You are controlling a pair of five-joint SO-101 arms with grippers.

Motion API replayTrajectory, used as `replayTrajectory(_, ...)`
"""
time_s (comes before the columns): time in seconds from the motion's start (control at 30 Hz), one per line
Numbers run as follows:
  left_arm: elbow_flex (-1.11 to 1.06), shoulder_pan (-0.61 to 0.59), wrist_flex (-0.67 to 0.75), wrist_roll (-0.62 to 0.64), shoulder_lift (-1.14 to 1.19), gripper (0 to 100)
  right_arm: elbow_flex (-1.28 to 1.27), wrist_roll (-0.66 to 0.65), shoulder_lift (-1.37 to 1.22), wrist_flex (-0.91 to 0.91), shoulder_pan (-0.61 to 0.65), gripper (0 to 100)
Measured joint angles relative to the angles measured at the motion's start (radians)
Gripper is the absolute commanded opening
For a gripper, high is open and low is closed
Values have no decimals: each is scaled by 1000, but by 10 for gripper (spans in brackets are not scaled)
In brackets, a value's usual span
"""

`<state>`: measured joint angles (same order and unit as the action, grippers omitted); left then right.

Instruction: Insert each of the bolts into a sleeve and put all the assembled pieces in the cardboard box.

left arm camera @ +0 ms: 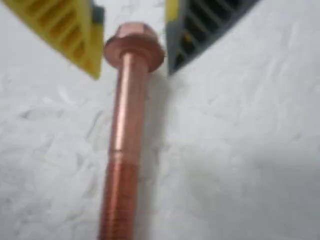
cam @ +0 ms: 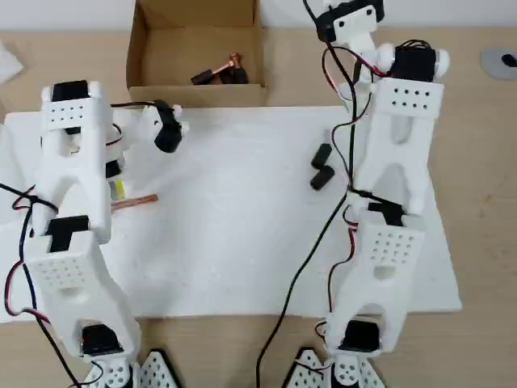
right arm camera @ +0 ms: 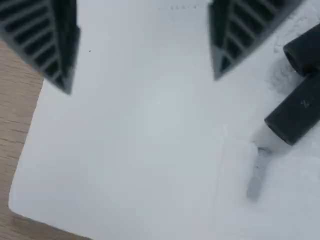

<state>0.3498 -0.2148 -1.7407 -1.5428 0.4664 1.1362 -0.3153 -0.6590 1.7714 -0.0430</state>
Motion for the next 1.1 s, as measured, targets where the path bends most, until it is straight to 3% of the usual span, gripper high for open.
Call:
replayTrajectory(0.17,0,0,0,87,0,98,-18,0,3,0,0,214)
replayTrajectory(0.3,43,20,0,347,-6,84,-74,0,3,0,0,214)
replayTrajectory(0.4,41,28,0,700,-41,9,-95,0,3,0,0,214)
replayTrajectory(0.6,-80,26,0,1591,-152,9,-101,0,3,0,0,214)
replayTrajectory(0.7,-161,25,0,1938,-181,14,-101,0,3,0,0,214)
replayTrajectory(0.77,-207,25,0,2090,-192,25,-101,0,3,0,2,214)
replayTrajectory(0.83,-241,25,0,2188,-198,90,-101,0,3,0,3,214)
replayTrajectory(1.03,-256,25,0,2444,-198,434,-101,0,3,0,14,214)
replayTrajectory(1.1,-256,25,0,2510,-198,471,-101,0,3,0,28,214)
